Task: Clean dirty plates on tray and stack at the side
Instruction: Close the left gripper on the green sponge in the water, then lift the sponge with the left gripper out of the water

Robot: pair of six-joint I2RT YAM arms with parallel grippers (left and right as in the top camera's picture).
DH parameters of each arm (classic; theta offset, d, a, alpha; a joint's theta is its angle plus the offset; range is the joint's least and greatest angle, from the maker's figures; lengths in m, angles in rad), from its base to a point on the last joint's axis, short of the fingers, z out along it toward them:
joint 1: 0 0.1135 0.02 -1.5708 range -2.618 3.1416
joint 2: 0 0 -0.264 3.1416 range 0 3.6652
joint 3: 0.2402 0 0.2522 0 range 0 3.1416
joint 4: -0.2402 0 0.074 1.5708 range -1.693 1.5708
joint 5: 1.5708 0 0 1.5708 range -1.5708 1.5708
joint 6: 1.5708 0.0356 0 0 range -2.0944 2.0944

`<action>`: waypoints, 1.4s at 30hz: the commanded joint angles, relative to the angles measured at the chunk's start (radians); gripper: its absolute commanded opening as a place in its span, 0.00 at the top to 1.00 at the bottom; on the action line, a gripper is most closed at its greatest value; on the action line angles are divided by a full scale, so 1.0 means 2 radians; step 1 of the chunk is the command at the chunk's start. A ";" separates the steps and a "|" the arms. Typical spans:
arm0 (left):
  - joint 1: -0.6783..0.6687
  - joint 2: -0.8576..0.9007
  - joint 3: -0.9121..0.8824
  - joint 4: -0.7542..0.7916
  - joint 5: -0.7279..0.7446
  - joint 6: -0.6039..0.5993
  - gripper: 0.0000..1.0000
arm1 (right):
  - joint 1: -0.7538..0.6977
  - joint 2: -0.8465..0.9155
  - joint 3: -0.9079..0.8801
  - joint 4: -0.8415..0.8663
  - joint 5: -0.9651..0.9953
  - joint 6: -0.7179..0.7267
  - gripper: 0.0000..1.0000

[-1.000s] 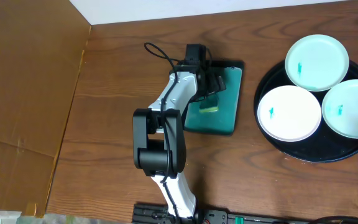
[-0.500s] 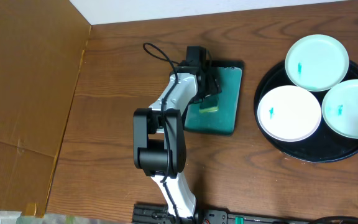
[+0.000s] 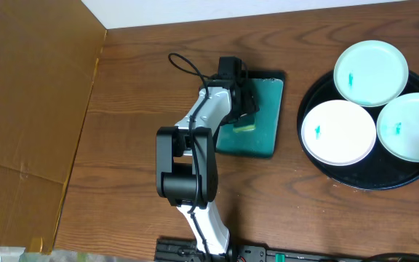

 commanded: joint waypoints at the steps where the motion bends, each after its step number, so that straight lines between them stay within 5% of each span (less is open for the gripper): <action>1: -0.001 0.006 -0.017 -0.001 0.006 -0.002 0.23 | 0.005 -0.002 -0.001 -0.002 0.003 -0.007 0.01; 12: -0.001 0.006 -0.024 0.013 0.004 0.000 0.31 | 0.005 -0.002 -0.001 -0.002 0.003 -0.007 0.01; 16: -0.001 0.006 -0.024 0.027 0.004 0.013 0.48 | 0.005 -0.002 -0.001 -0.002 0.003 -0.007 0.01; 19: -0.001 0.005 -0.024 0.027 0.004 0.013 0.51 | 0.005 -0.002 -0.001 -0.002 0.003 -0.007 0.01; 26: -0.001 -0.032 -0.024 0.019 0.004 0.012 0.92 | 0.005 -0.002 -0.001 -0.002 0.003 -0.007 0.01; 42: -0.001 -0.221 -0.024 -0.022 0.059 -0.013 0.93 | 0.005 -0.002 -0.001 -0.002 0.003 -0.007 0.01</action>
